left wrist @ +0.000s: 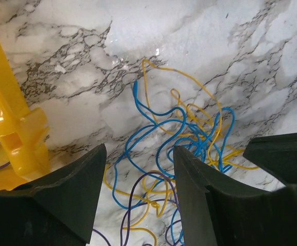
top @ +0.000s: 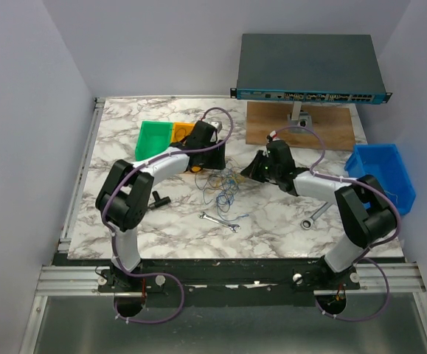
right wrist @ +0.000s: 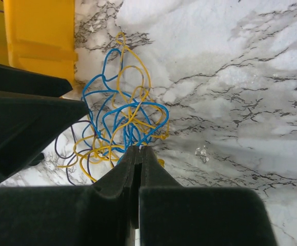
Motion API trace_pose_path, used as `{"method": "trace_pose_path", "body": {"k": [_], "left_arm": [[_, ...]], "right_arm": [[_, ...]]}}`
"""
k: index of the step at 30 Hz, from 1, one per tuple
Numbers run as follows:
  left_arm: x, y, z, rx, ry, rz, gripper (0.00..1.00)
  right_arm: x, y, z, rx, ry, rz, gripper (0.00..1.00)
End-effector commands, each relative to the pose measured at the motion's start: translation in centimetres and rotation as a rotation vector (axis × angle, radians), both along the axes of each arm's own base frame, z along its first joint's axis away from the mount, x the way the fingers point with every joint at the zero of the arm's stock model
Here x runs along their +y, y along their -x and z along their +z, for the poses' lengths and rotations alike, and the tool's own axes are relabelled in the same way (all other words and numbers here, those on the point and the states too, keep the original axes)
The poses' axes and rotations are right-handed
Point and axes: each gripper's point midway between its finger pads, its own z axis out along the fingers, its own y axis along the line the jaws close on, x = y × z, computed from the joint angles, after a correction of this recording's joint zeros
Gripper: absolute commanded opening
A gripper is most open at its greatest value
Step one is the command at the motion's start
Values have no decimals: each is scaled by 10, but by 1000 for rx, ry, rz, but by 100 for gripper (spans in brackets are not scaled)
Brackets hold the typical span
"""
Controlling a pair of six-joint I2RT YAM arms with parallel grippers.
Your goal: Untangle the cables
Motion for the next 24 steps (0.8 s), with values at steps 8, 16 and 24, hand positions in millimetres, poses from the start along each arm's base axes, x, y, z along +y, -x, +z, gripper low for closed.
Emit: {"method": "trace_pose_path", "body": {"k": [8,16,24], "left_arm": [[-4,7,-8,-47,-186,-31,48],[-12,16,-13,-13,-197,-75,32],[2,30,1,-42,-196,-50,0]], "right_arm": [[-2,1,27,-55,-20,-19,1],[-15,10,40,-71,8,-55,1],[-29,23,49,-79,18,-88,1]]}}
